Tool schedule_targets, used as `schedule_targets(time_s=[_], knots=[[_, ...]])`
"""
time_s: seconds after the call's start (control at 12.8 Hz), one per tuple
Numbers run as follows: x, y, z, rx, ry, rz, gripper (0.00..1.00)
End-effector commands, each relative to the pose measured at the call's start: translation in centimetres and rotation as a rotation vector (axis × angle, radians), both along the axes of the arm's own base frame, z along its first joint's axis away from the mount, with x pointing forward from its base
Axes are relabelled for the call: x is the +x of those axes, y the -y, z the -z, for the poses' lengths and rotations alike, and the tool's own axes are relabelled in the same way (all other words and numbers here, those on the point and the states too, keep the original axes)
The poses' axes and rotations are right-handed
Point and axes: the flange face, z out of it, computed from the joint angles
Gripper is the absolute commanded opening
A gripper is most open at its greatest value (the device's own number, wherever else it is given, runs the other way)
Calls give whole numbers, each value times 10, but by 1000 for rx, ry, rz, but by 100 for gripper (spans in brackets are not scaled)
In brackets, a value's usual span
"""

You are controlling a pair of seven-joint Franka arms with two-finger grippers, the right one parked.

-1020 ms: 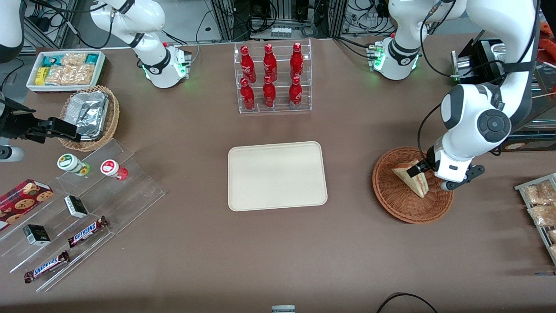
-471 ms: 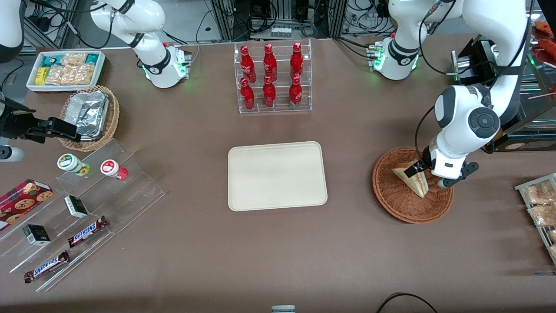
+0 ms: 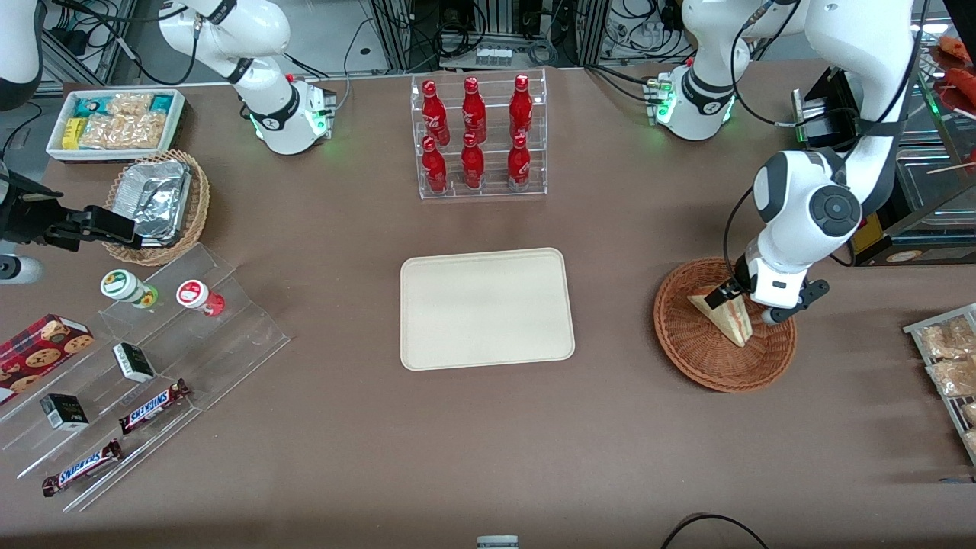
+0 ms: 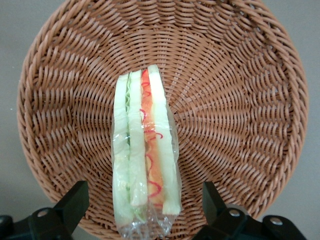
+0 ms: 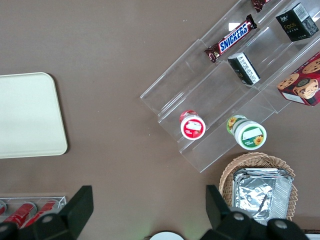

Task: Place sandwich from basket to tray
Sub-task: 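Close the left gripper on the sandwich and lift it, then carry the held sandwich with the left gripper over the cream tray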

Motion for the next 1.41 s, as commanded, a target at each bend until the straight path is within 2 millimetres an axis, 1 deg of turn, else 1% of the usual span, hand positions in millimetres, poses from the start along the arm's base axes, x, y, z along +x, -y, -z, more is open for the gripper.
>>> schedule_targets(time_s=[0.0,0.08,0.16,0.24,0.31,0.39,0.63,0.78,1.02,1.1,1.18,1.33], knots=[[-3,0,17,-8,18,-23,100],[-2,0,22,-8,19,-23,100],[-1,-1,24,-9,22,-25,97],[-1,-1,24,-9,24,-25,73],[-1,-1,24,-9,24,-25,36],[-2,-1,24,-9,23,-25,1],[1,-1,13,-7,21,-9,0],[7,-1,-4,-7,15,-5,0],[25,9,-34,0,-45,21,0],[33,14,-47,5,-64,34,0],[37,30,-57,5,-71,62,0],[40,50,-65,8,-79,97,0]])
